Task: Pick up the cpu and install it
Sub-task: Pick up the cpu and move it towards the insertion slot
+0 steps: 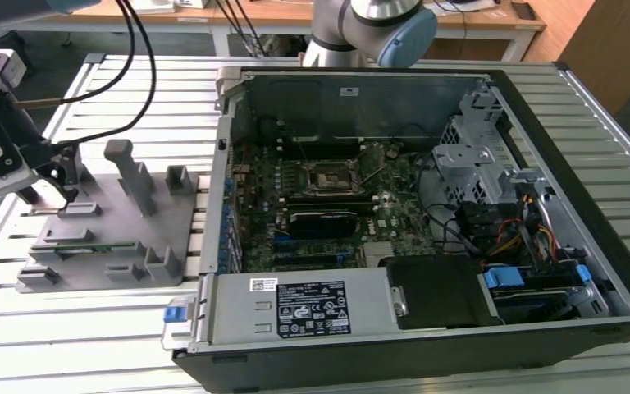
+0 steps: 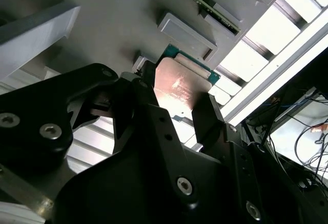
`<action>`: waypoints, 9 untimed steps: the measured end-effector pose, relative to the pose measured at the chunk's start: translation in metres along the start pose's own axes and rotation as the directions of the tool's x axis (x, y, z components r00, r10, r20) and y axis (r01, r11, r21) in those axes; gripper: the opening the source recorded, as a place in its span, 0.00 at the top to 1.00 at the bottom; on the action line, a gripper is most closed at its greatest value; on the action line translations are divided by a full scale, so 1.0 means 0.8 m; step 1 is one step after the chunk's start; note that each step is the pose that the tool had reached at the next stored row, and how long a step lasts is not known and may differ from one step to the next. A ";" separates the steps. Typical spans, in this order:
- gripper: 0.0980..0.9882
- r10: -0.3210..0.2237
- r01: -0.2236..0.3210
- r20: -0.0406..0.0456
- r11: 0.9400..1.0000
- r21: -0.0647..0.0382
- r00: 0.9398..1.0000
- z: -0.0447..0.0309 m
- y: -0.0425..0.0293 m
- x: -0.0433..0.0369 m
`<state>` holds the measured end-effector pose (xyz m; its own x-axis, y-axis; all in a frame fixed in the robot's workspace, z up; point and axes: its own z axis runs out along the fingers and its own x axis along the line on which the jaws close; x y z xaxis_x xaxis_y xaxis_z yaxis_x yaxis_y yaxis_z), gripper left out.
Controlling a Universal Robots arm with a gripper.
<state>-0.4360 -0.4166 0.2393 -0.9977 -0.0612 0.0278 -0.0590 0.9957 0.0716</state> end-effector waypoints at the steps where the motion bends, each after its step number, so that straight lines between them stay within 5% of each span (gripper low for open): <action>1: 0.51 0.000 0.000 0.000 1.000 0.000 1.000 -0.0008 0.0000 0.000; 9: 0.51 0.000 0.000 0.000 1.000 0.000 1.000 -0.0049 0.0003 0.000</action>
<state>-0.4360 -0.4166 0.2432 -0.9977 -0.0611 0.0277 -0.0590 0.9957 0.0716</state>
